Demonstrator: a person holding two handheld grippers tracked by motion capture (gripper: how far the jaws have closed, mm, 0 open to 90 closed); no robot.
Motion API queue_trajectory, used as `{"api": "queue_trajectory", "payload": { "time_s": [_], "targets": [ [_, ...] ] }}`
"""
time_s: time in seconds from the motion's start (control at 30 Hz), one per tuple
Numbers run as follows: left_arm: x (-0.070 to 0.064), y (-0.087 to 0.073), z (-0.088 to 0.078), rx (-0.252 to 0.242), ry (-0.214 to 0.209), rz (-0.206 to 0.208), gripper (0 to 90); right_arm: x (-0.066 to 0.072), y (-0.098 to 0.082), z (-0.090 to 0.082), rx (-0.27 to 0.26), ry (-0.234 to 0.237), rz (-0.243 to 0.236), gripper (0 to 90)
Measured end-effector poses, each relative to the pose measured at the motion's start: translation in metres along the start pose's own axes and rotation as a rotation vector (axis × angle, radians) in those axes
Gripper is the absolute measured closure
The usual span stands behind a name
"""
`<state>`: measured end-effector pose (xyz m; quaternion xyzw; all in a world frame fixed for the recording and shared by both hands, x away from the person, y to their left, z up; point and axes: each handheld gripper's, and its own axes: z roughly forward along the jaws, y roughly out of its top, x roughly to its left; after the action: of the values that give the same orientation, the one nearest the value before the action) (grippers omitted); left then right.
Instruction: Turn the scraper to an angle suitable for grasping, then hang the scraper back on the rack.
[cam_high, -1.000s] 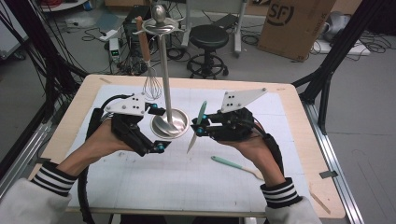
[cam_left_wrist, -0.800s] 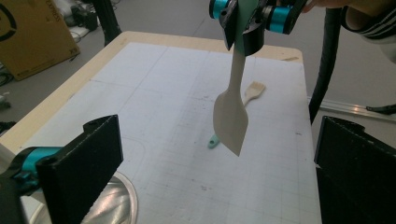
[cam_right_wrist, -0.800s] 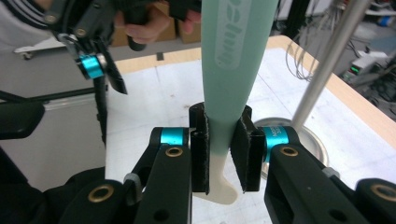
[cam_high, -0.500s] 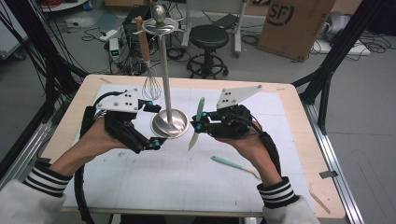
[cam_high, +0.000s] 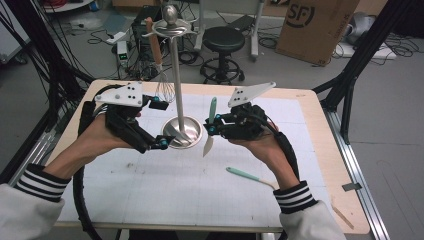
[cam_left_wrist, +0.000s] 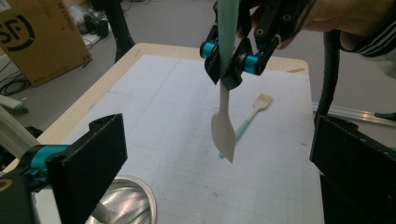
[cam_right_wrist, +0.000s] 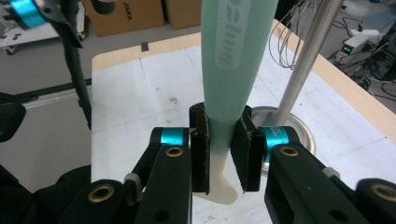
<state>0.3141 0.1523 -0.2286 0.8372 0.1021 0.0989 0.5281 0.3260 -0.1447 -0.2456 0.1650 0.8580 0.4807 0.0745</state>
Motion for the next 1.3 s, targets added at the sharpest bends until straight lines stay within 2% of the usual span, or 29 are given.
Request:
{"api": "queue_trajectory", "payload": {
  "time_s": [0.4,0.5,0.8,0.87,0.97,1.13,1.3],
  "targets": [
    [0.006,0.012,-0.001,-0.007,0.006,0.009,4.6,-0.006,0.01,0.009,0.021,-0.011,0.0,78.4],
    [0.006,0.013,-0.001,-0.011,-0.003,0.009,11.4,-0.005,0.011,0.011,0.024,-0.007,0.003,78.4],
    [0.005,0.015,-0.002,-0.014,-0.011,0.013,11.6,-0.005,0.011,0.011,0.029,0.002,0.005,78.4],
    [0.006,0.016,-0.001,-0.01,-0.012,0.015,11.6,-0.006,0.011,0.011,0.03,0.001,0.012,78.4],
    [0.008,0.02,0.003,-0.03,-0.005,0.004,11.6,-0.008,0.011,0.012,0.028,-0.001,0.019,78.4],
    [0.007,0.021,0.01,-0.012,0.007,0.009,11.6,-0.007,0.011,0.013,0.032,-0.005,0.021,78.4],
    [0.005,0.027,0.013,-0.02,0.017,0.001,12.0,-0.006,0.012,0.015,0.039,-0.011,0.025,78.3]
  ]
}}
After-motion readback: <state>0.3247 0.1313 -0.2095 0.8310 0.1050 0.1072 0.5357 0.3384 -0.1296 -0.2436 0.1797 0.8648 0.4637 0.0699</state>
